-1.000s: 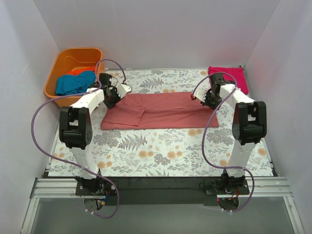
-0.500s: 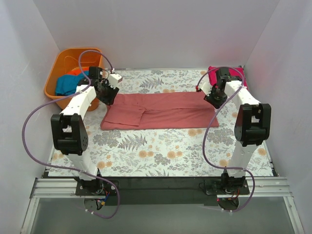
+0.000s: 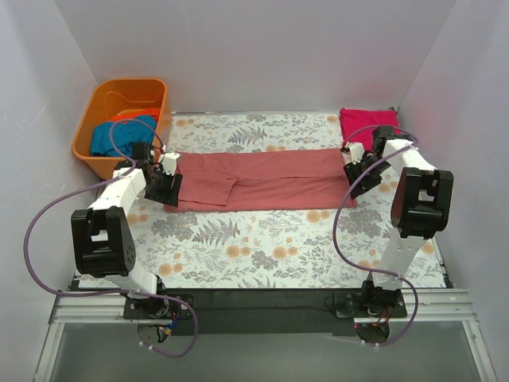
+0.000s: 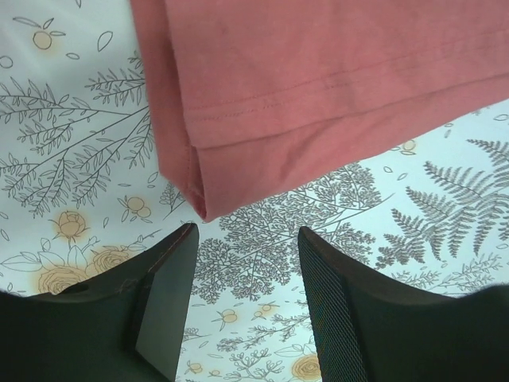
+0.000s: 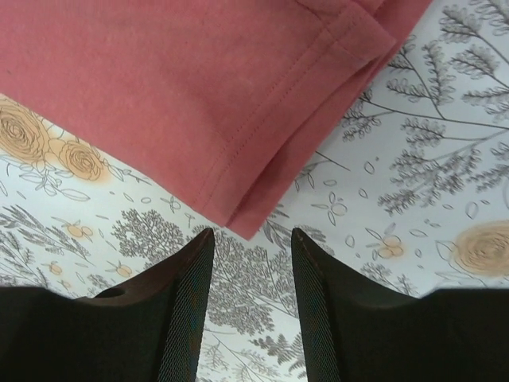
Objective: Fold and stack the t-shirts
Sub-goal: Fold the tshirt
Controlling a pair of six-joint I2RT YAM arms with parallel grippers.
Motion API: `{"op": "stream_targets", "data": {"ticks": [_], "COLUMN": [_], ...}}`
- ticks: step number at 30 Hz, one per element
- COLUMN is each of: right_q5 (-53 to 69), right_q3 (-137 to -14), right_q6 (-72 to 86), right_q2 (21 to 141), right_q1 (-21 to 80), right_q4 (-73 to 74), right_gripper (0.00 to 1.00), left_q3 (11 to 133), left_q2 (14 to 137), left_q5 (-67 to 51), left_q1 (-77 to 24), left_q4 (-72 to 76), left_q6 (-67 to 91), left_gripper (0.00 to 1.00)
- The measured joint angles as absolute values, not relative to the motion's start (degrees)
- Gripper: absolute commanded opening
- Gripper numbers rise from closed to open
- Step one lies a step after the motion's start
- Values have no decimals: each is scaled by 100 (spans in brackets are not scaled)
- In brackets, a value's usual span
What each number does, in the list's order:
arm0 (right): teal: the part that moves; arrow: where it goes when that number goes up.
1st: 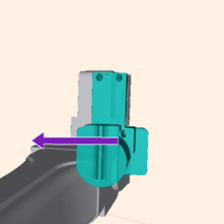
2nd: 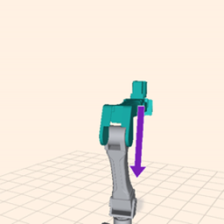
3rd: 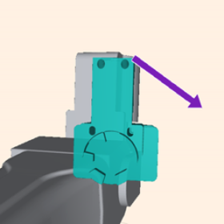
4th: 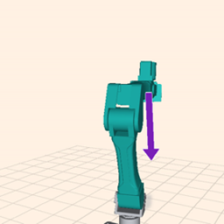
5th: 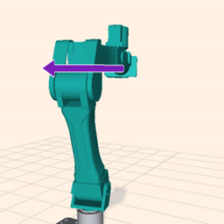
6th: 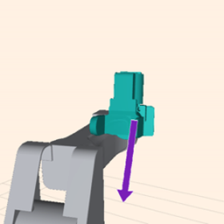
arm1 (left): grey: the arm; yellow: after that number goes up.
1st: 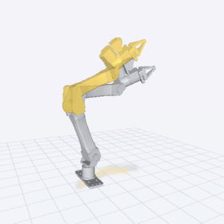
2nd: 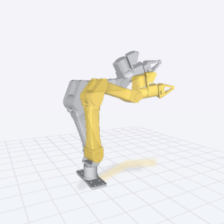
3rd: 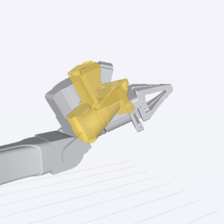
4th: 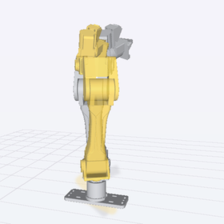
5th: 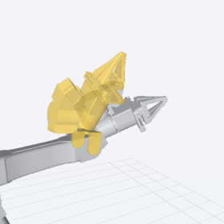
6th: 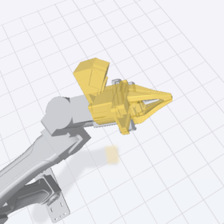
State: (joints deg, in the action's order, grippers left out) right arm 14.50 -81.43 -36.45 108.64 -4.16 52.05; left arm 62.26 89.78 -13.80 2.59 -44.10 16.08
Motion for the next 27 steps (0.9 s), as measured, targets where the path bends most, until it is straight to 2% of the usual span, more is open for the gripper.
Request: {"op": "stream_targets", "data": {"ticks": [4, 7, 9, 10, 11, 12, 13, 14, 18, 20, 22, 23, 25, 26, 27], "right_q5": [1531, 1509, 1472, 1452, 1422, 1393, 1380, 1369, 1365, 1323, 1299, 1295, 1269, 1275, 1271], "right_q3": [-8101, -7994, -7948, -7942, -7937, -7924, -7905, -7883, -7658, -7312, -6785, -6512, -6128, -6023, -5983], "right_q6": [-3437, -3365, -3336, -3330, -3334, -3354, -3354, -3354, -3452, -3575, -3758, -3870, -4069, -4202, -4278], "right_q2": [11139, 11255, 11323, 11323, 11325, 11325, 11327, 11327, 11163, 10906, 10512, 10307, 10014, 9929, 9867], "right_q1": [-410, -405, -408, -408, -408, -408, -408, -408, -412, -410, -392, -368, -346, -340, -342], "right_q4": [5074, 4982, 4934, 4912, 4884, 4845, 4810, 4786, 4628, 4475, 4375, 4438, 4777, 5022, 5247], "right_gripper": [48, 42, 33, 26, 14, 8, 2, 1, 1, 1, 1, 13, 32, 46, 50], "left_q3": [6108, 5996, 5885, 5837, 5795, 5765, 5749, 5763, 5765, 5787, 5863, 5929, 6128, 6226, 6309], "left_q2": [9096, 9216, 9319, 9391, 9470, 9559, 9633, 9660, 9675, 9682, 9714, 9732, 9730, 9699, 9631], "left_q5": [-1295, -1275, -1251, -1236, -1212, -1181, -1151, -1098, -967, -930, -917, -961, -1140, -1249, -1345], "left_q1": [307, 307, 305, 305, 305, 305, 307, 307, 307, 307, 305, 305, 305, 301, 287], "left_q4": [-4213, -4016, -3879, -3828, -3780, -3734, -3706, -3673, -3570, -3564, -3586, -3618, -3730, -3771, -3806], "left_q6": [1737, 1820, 1861, 1883, 1916, 1918, 1914, 1942, 1931, 1916, 1883, 1863, 1848, 1890, 1931], "left_gripper": [52, 50, 45, 37, 34, 31, 22, 19, 8, 9, 16, 22, 27, 29, 31]}}
